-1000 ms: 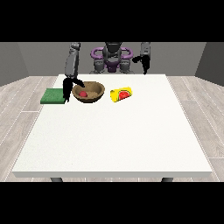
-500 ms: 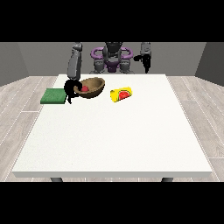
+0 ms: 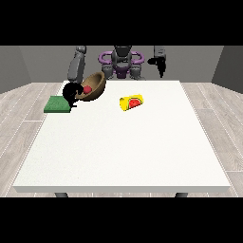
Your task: Pick the cup and pour the ball into the bowl, then pick the bowl and place it on the pad
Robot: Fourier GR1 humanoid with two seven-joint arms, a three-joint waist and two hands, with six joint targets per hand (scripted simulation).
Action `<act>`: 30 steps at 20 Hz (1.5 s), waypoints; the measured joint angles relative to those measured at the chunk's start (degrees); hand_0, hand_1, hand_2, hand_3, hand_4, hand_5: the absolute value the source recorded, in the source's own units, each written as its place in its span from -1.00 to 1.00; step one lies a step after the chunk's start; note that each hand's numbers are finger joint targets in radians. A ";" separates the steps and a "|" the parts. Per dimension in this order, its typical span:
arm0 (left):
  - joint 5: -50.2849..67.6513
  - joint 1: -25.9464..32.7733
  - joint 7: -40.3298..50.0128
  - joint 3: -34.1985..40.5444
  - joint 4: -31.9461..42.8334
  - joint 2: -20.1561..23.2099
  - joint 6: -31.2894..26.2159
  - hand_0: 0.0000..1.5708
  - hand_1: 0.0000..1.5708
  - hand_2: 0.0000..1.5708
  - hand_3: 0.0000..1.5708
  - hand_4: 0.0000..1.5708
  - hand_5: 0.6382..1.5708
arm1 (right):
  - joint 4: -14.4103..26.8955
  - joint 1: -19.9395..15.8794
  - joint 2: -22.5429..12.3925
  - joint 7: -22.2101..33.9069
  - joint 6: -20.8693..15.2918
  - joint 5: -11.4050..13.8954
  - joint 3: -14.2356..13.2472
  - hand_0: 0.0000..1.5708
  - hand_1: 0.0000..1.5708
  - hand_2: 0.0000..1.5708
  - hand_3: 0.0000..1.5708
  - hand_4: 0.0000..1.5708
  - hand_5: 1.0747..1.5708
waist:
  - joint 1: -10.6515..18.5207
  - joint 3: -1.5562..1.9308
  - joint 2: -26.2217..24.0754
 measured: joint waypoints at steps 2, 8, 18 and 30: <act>0.32 1.26 -0.47 0.70 1.29 0.25 -0.18 -1.00 -1.00 -1.00 -1.00 0.47 0.54 | -0.16 -0.56 -2.73 3.52 -1.06 0.37 0.13 1.00 1.00 1.00 0.61 0.18 0.73 | -1.18 -0.02 -1.66; 0.43 2.43 -1.64 2.83 4.75 -0.01 -0.37 -1.00 -1.00 -1.00 -1.00 0.48 0.52 | -1.74 -0.43 -5.83 8.66 -2.10 1.20 2.05 1.00 1.00 1.00 0.61 0.18 0.73 | -4.13 0.00 -4.45; -1.64 3.33 -5.29 2.15 8.04 -2.96 1.27 -1.00 -1.00 -1.00 -1.00 0.50 0.51 | -1.57 -0.36 -14.61 14.26 3.36 -2.42 -0.66 1.00 1.00 1.00 0.26 0.22 0.70 | -5.32 0.02 -3.69; -1.96 1.63 -9.08 1.43 4.49 -2.74 1.73 -1.00 -1.00 -1.00 -1.00 0.49 0.55 | 7.46 0.00 -22.74 5.37 8.72 -4.58 -5.61 0.89 0.89 1.00 -0.15 -1.00 0.98 | -2.51 0.06 5.61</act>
